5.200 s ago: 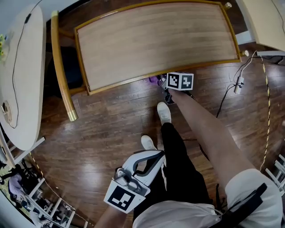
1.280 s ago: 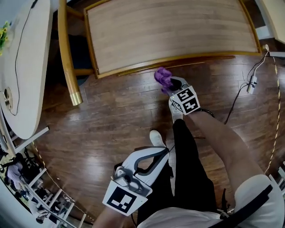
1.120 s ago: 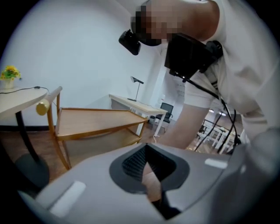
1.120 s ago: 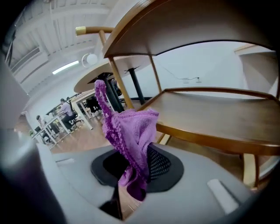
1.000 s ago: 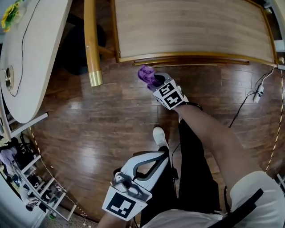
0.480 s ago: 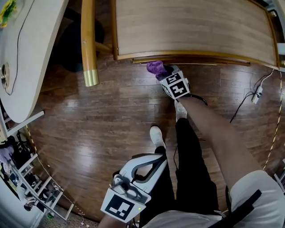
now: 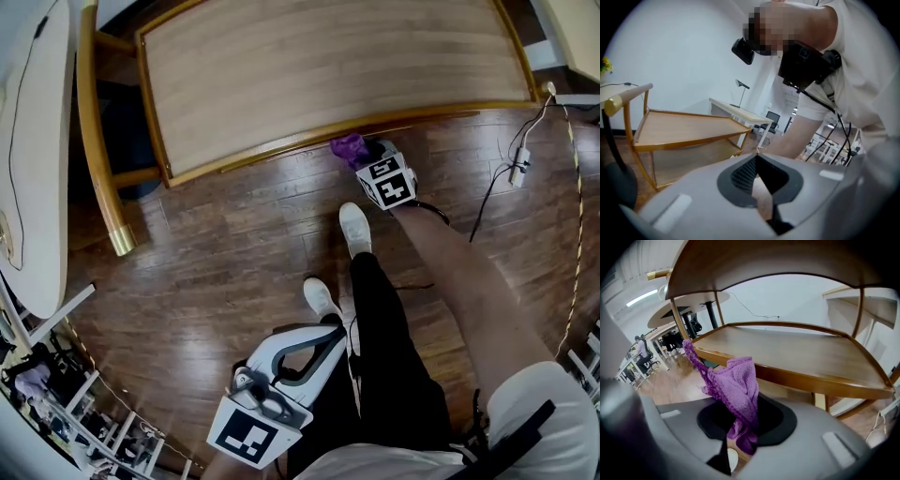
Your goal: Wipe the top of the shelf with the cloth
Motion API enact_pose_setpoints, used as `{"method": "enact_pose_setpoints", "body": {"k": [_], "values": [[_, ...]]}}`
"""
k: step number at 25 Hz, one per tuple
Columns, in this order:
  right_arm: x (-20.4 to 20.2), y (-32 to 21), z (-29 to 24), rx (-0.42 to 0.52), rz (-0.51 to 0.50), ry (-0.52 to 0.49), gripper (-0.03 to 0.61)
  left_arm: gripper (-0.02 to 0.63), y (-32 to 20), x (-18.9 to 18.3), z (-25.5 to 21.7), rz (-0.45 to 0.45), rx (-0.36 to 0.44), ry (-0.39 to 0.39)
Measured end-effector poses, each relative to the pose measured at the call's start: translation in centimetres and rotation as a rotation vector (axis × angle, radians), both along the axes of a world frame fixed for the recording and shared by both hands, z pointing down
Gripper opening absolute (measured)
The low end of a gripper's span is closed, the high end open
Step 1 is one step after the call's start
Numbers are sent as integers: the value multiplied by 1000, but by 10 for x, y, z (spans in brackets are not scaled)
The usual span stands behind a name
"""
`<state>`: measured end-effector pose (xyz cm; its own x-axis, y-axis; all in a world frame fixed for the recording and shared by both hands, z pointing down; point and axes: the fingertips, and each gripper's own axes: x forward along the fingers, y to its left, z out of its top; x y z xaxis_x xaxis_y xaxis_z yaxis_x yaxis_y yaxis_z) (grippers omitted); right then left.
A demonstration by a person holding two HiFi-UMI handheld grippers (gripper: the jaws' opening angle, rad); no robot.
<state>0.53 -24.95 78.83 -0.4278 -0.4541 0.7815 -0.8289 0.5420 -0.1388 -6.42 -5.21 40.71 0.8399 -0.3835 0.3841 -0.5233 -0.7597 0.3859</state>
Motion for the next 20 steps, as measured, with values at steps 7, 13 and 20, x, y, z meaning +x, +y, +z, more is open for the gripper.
{"method": "enact_pose_setpoints", "body": {"k": [7,13,20], "values": [[107,-11,0,3,127,72,100,18,-14,43,2,103,0,16],[193,-18,0,-2,218,132,100,18,-25,66,6,164,-13,5],[292,-22,-1,-17,325,221,100,18,-43,83,7,195,-7,-13]]}}
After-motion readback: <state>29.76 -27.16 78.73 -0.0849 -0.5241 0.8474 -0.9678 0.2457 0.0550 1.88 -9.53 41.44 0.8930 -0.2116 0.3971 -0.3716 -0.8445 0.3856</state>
